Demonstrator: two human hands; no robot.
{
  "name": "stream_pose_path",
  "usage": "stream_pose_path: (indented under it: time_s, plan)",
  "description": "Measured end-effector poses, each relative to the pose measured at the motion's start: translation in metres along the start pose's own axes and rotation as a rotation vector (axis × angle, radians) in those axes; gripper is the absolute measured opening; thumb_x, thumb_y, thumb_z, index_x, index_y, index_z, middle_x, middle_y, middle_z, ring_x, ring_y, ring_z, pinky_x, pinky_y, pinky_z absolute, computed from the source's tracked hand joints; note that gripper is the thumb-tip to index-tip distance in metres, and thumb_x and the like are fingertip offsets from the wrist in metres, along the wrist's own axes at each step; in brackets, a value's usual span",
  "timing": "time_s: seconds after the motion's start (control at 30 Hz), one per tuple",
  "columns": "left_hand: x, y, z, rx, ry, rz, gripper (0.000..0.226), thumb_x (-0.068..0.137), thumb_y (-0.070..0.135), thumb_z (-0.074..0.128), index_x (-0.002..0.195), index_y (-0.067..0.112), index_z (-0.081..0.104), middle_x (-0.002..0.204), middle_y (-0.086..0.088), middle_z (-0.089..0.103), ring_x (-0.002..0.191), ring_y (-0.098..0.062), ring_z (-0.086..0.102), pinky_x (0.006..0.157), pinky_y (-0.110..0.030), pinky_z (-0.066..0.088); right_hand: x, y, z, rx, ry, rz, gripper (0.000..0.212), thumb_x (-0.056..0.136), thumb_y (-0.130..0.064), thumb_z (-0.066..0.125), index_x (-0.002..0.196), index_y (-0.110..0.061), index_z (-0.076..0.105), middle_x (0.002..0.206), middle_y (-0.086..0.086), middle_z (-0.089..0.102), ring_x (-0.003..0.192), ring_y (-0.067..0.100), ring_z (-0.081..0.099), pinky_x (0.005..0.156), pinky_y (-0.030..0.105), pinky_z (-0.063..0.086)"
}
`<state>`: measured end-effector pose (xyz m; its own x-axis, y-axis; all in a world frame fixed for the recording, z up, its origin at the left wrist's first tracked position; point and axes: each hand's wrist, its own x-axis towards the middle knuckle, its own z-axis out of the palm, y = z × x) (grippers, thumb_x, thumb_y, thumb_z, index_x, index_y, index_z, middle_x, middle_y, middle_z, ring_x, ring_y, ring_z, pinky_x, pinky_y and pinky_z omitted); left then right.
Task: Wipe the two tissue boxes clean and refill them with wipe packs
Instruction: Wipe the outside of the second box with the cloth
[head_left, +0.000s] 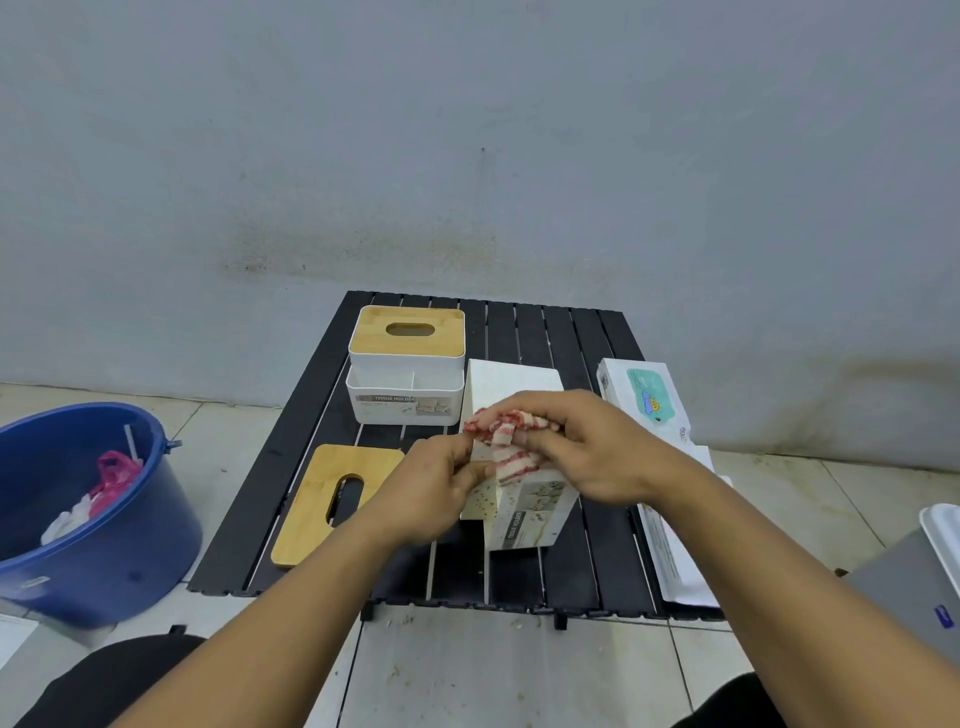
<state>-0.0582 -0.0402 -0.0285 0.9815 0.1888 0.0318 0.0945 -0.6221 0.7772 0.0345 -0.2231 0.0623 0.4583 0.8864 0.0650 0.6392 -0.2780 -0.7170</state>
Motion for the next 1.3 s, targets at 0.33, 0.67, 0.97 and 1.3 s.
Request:
stream_pose_path:
  time_s: [0.33,0.67,0.97,1.3]
  plan:
    - [-0.002,0.004,-0.004,-0.044,-0.019,0.038,0.018,0.105,0.024,0.059,0.116,0.021,0.073,0.108,0.012,0.077,0.102,-0.007,0.07,0.091,-0.039,0.057,0.012,0.003,-0.011,-0.071,0.431,0.178,0.043,0.106,-0.021,0.047,0.148,-0.029,0.048,0.15,-0.01,0.049,0.131,-0.001,0.042,0.111,0.019,0.035]
    - [0.002,0.001,-0.002,-0.037,-0.031,0.04,0.018,0.106,0.024,0.058,0.115,0.02,0.072,0.11,0.011,0.077,0.103,-0.009,0.069,0.091,-0.039,0.056,0.059,0.03,0.003,-0.433,0.153,0.273,0.051,0.11,-0.035,0.031,0.159,-0.021,0.026,0.166,0.002,0.023,0.152,0.02,0.022,0.12,0.034,0.022]
    - [0.004,-0.008,0.001,-0.015,0.012,0.039,0.033,0.102,0.029,0.063,0.083,0.002,0.059,0.072,-0.011,0.062,0.066,-0.027,0.052,0.063,-0.044,0.049,0.071,0.007,0.024,-0.438,-0.035,-0.022,0.046,0.11,-0.031,0.036,0.156,-0.027,0.036,0.167,-0.006,0.02,0.155,0.01,0.01,0.125,0.032,0.01]
    - [0.007,-0.004,0.001,0.02,-0.009,0.032,0.026,0.103,0.026,0.063,0.078,0.017,0.062,0.076,0.008,0.066,0.071,-0.006,0.059,0.07,-0.034,0.052,-0.001,0.019,0.015,-0.328,0.037,0.002,0.052,0.105,-0.041,0.034,0.156,-0.033,0.033,0.165,-0.015,0.024,0.151,-0.001,0.016,0.123,0.023,0.015]
